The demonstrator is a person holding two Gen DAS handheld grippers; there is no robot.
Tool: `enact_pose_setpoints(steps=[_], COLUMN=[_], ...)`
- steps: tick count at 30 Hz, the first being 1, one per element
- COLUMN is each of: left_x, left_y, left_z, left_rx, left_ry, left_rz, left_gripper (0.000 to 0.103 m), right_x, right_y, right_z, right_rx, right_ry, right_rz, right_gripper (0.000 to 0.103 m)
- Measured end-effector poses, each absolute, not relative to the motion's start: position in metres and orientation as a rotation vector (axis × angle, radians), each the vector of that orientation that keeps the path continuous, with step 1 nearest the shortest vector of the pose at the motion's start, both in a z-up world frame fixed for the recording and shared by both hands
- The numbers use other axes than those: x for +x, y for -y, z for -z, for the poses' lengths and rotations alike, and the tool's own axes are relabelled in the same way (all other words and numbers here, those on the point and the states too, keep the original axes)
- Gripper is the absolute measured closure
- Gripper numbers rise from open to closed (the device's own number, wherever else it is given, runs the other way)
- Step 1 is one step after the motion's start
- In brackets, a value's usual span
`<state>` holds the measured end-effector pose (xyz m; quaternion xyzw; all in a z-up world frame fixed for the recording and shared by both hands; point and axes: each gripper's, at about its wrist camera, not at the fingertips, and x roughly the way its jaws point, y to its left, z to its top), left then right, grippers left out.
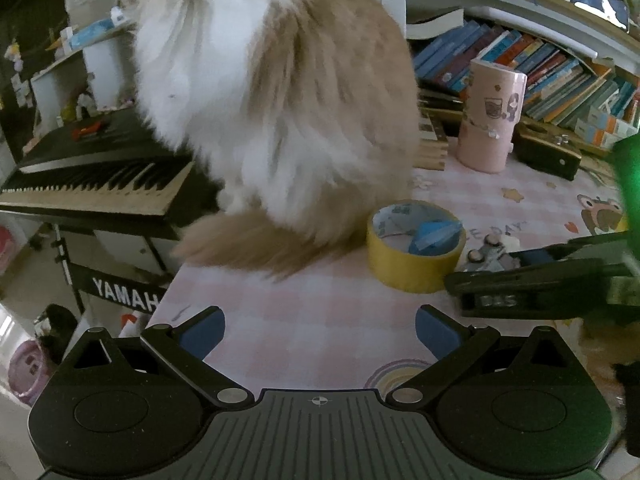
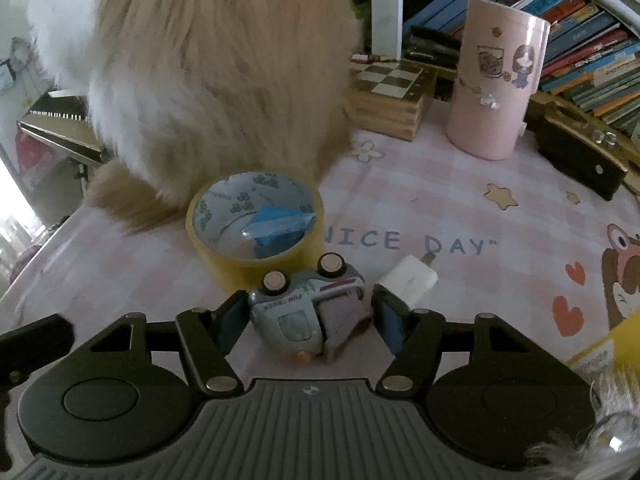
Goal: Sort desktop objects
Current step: 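Grasp yellow tape roll with left tool while right tool lifts toy truck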
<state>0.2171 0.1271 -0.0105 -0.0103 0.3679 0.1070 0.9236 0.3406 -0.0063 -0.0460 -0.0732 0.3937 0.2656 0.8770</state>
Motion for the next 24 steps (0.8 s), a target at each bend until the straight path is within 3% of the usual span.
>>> enact_pose_setpoints(steps=[24], left_x=[0.317], left_y=[-0.093], left_z=[0.062], left_rx=[0.008], left_ry=[-0.738], left_rz=[-0.043], left_gripper=[0.001], right_x=[0.318], right_y=[0.071], right_z=[0.000], right_rx=[-0.003], right_ry=[-0.735], right_rz=[-0.349], right_gripper=[0.039])
